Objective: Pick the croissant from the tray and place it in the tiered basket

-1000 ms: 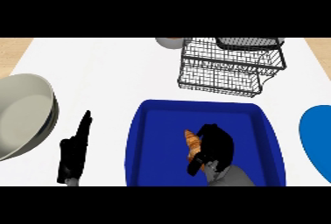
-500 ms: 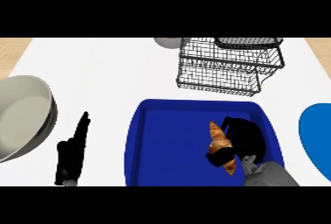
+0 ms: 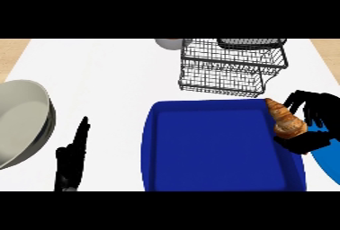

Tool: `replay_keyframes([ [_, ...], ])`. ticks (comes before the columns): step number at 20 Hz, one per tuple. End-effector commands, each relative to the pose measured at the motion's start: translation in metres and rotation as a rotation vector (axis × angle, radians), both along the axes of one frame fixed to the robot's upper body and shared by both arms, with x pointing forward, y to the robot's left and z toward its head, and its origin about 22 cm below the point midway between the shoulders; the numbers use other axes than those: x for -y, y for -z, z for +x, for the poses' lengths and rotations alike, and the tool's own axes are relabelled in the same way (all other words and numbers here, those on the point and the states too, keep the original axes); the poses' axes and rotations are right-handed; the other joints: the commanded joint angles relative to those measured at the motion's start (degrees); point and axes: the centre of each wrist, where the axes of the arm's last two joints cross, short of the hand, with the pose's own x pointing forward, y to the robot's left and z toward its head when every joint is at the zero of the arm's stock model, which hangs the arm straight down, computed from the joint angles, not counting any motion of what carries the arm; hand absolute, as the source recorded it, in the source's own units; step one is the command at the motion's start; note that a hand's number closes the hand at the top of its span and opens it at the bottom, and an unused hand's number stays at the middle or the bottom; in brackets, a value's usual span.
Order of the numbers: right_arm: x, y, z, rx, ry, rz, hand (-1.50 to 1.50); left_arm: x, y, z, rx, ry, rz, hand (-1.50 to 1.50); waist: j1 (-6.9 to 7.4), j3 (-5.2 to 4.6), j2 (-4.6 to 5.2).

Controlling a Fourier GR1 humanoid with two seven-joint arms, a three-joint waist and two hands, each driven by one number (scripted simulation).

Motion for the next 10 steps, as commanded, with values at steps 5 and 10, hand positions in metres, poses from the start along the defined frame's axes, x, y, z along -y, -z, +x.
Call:
replay_keyframes([
  [5,0.053,-0.124,-0.028,0.351,-0.026,0.180,1.50,-0.004,0.009,-0.005,-0.024,-0.013,0.006,0.00,-0.62,-0.33,-0.07],
  [10,0.063,-0.162,-0.049,0.418,-0.020,0.119,1.50,0.001,0.002,-0.011,-0.014,0.037,-0.008,0.00,1.08,-0.29,0.29],
])
